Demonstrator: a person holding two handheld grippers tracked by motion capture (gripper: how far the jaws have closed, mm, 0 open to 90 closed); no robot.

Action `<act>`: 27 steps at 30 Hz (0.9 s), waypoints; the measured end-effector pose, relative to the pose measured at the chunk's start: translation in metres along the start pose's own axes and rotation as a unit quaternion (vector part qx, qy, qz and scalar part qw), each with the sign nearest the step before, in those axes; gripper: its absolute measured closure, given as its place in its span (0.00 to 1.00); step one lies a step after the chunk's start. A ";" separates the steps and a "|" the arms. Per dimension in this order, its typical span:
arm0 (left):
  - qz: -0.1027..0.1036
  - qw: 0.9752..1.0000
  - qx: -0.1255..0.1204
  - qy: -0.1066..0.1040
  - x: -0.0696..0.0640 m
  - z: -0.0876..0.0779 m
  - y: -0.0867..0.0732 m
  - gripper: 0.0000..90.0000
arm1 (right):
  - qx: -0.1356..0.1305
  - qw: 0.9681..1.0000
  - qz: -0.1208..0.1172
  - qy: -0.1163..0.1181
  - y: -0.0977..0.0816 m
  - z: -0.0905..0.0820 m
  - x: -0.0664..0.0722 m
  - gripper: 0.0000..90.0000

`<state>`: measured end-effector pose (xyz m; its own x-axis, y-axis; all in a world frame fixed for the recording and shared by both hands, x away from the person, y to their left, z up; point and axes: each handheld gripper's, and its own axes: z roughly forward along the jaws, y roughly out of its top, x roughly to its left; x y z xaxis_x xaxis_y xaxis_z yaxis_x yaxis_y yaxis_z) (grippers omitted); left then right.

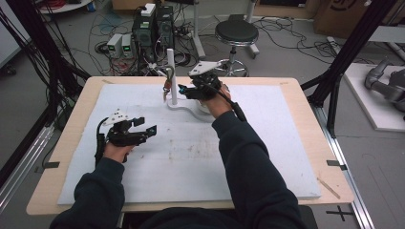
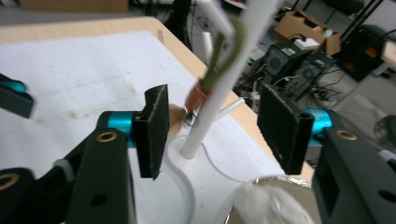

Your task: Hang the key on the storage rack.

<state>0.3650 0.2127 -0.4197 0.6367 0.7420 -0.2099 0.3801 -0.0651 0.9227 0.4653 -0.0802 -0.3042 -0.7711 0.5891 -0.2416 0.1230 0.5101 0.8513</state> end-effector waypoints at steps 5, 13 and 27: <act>-0.002 1.000 -0.002 0.002 0.001 -0.001 0.000 0.30 | -0.018 1.000 0.025 0.002 -0.014 -0.027 -0.015 0.44; -0.001 1.000 -0.006 0.006 0.001 -0.001 0.000 0.30 | -0.026 0.996 0.089 -0.014 -0.077 -0.090 -0.040 0.25; 0.008 1.000 -0.022 0.019 -0.001 -0.001 0.003 0.28 | 0.007 0.985 0.149 -0.082 -0.201 -0.176 -0.018 0.24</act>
<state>0.3649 0.2125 -0.4169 0.6159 0.7663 -0.1828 0.3392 -0.0485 0.9395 0.3444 -0.3043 -0.3891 -0.5884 0.8067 -0.0550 0.3377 0.3069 0.8898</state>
